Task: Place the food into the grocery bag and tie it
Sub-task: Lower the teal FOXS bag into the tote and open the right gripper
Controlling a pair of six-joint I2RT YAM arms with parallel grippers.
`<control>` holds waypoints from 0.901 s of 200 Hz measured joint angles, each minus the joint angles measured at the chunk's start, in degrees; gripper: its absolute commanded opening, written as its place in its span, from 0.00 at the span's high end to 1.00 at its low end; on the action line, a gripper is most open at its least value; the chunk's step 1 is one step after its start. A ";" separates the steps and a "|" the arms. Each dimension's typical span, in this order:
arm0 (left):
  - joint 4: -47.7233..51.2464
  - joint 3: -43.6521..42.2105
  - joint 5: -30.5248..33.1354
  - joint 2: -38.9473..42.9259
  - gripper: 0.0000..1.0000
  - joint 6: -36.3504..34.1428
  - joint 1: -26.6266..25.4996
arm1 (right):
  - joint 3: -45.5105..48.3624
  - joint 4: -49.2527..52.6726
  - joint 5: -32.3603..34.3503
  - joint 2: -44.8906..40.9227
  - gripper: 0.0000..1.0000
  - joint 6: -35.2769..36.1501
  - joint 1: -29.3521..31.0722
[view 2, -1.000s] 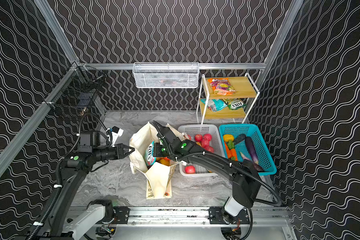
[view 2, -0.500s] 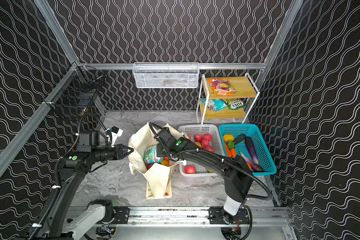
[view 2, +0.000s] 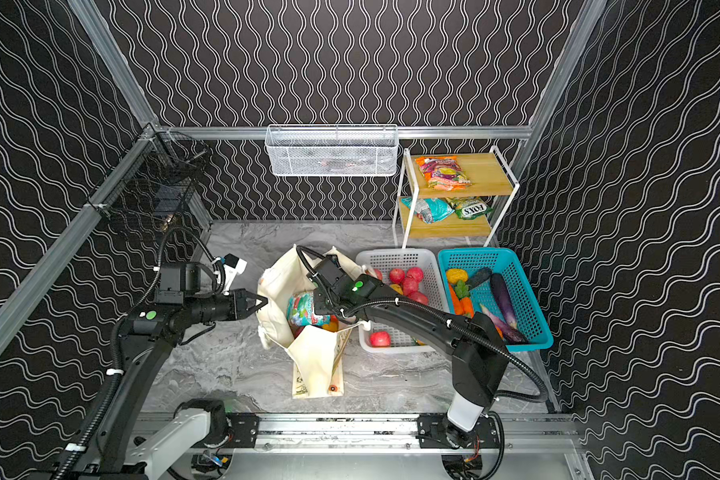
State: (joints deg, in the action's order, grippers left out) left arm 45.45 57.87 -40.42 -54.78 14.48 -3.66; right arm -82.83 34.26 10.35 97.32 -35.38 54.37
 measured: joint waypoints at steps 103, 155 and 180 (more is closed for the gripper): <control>-0.66 0.68 -0.24 -2.08 1.00 0.04 0.00 | -3.06 -0.35 0.33 -3.04 0.50 2.23 0.63; -0.76 0.98 -0.20 -2.89 1.00 0.13 0.00 | -6.60 -0.11 1.11 -5.31 0.41 3.50 0.68; -0.70 1.46 -0.20 -3.41 1.00 0.11 0.00 | -7.85 0.00 1.55 -7.63 0.40 3.54 0.81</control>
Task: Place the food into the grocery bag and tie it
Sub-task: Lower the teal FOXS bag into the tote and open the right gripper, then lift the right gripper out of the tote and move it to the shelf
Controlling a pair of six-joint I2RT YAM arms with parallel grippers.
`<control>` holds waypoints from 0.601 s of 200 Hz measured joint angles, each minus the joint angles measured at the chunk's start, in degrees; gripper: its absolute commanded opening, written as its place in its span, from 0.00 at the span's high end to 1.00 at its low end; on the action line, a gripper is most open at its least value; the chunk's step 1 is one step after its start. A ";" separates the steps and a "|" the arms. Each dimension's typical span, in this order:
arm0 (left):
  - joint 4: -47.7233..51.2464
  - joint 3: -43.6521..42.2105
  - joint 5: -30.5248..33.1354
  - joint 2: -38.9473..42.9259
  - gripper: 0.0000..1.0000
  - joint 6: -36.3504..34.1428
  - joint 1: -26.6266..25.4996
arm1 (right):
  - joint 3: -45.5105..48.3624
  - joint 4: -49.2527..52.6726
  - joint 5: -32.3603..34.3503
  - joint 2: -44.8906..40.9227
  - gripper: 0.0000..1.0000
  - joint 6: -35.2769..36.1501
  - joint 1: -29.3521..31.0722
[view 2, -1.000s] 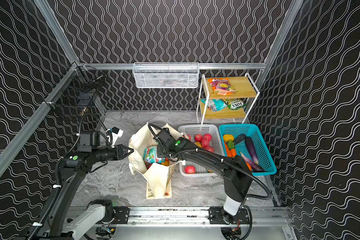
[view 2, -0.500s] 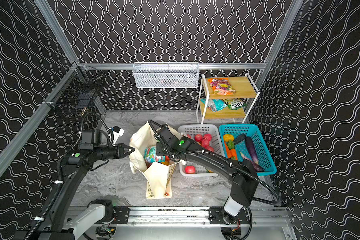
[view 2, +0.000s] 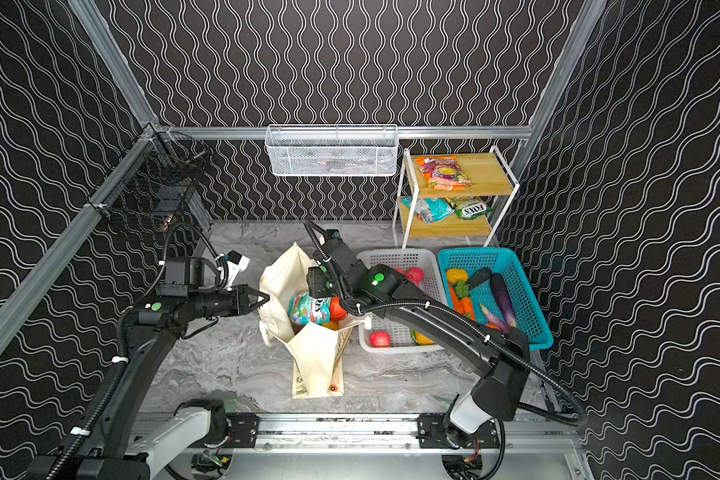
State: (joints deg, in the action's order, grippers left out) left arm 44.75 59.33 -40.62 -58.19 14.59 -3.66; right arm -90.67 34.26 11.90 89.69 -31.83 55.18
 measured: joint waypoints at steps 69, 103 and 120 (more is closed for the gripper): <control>0.15 0.92 -0.02 -1.25 1.00 -0.92 0.00 | -1.38 0.24 2.19 -5.53 0.38 0.68 0.66; -0.07 0.63 -0.02 -0.96 1.00 -1.05 0.00 | -3.08 1.11 5.66 -8.04 0.36 2.64 0.70; 0.04 1.25 -0.04 -1.53 1.00 -1.11 0.00 | -4.24 1.79 8.17 -9.31 0.35 4.00 0.68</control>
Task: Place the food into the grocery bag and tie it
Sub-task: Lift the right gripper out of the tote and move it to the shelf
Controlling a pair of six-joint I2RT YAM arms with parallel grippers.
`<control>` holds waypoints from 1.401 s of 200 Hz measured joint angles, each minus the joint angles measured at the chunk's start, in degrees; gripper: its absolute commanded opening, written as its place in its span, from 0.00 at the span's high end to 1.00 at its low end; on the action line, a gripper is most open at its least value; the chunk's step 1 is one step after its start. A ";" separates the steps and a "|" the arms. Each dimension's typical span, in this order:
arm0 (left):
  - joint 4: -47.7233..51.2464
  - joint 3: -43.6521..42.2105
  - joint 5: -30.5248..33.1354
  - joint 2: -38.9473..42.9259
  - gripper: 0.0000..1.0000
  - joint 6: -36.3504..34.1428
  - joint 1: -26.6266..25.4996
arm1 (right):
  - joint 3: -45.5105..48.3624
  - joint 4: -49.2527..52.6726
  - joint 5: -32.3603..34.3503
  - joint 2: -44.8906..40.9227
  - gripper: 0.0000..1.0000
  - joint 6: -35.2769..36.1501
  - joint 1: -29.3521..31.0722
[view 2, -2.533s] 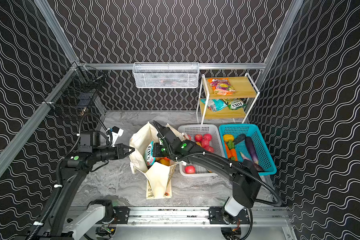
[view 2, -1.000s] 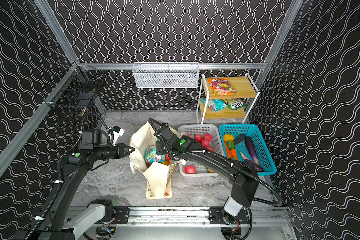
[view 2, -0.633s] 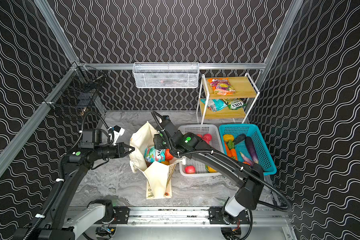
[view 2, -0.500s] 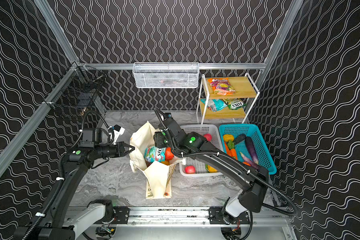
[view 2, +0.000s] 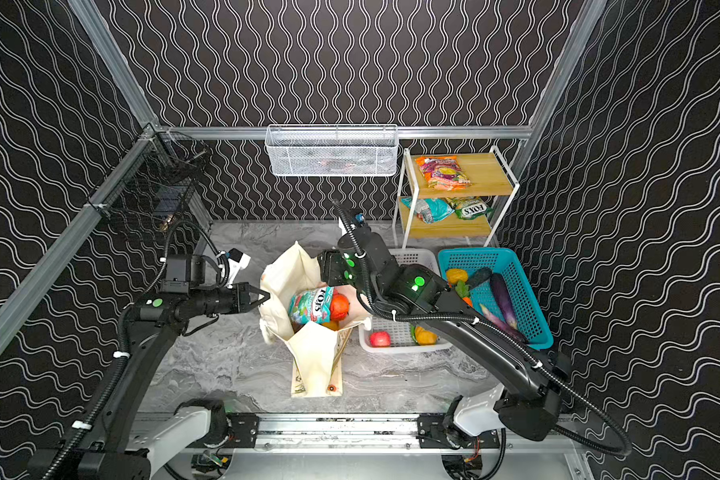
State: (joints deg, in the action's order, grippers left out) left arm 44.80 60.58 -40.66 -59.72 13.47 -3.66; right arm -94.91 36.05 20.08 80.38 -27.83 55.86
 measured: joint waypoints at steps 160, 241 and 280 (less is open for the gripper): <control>2.01 1.66 0.24 0.04 1.00 -0.33 0.00 | -5.95 -2.62 -9.29 -4.83 0.28 4.04 -42.40; 1.22 1.20 -0.04 -0.24 1.00 -0.33 0.00 | -2.43 -15.54 -34.32 3.85 0.30 -13.03 -67.45; 0.68 0.83 -0.26 -0.26 1.00 -0.31 0.00 | -2.45 -21.33 -43.54 10.56 0.31 -21.05 -70.64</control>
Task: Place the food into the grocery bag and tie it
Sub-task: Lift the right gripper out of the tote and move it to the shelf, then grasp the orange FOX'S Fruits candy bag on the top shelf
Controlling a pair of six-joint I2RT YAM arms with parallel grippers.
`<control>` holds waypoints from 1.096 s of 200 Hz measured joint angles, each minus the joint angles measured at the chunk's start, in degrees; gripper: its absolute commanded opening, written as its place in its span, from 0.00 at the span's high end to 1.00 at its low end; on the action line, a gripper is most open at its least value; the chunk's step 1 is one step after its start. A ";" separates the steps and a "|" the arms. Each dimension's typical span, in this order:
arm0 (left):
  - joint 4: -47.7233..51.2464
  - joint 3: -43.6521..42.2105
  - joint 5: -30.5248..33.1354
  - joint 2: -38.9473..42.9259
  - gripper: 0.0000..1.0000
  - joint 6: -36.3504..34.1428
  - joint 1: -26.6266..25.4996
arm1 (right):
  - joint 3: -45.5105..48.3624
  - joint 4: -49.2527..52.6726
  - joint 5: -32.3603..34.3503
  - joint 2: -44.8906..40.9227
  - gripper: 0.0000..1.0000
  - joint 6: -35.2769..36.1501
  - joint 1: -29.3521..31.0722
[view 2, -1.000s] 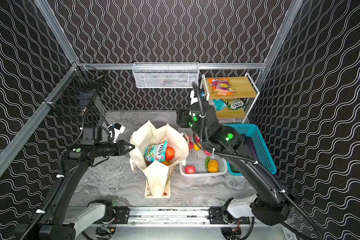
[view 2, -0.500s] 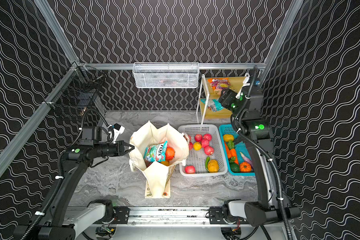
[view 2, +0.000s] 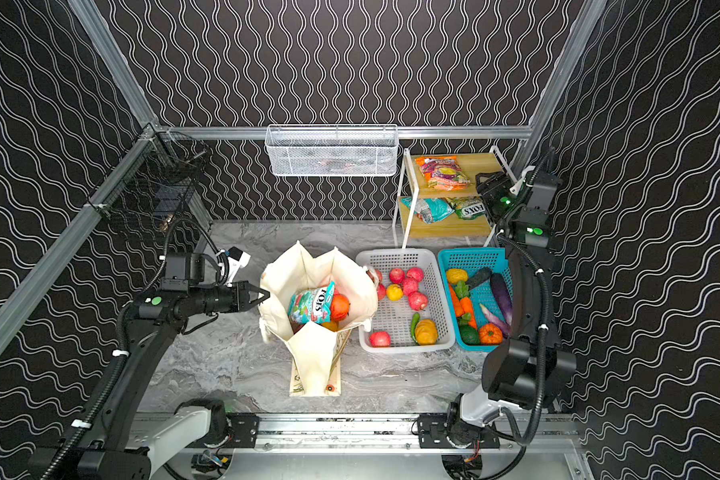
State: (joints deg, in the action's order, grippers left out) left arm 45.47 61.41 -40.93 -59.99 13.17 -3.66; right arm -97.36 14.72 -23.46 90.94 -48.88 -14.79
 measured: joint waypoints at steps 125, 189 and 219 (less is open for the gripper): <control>-2.60 -0.90 -1.31 -0.87 1.00 0.02 0.00 | -4.87 -4.76 -7.13 9.05 0.40 -7.30 -0.31; -2.71 -0.92 -1.42 -0.81 1.00 0.02 0.00 | -5.62 -5.95 -7.08 11.47 0.43 -7.72 0.96; -2.71 -0.90 -1.42 -0.81 1.00 0.02 0.00 | -6.27 -6.19 -7.06 12.50 0.53 -8.46 1.62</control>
State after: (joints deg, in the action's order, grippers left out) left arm 42.76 60.51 -42.35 -60.80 13.19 -3.66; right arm -103.63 8.54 -30.52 103.44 -57.34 -13.17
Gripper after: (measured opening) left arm 0.059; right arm 0.511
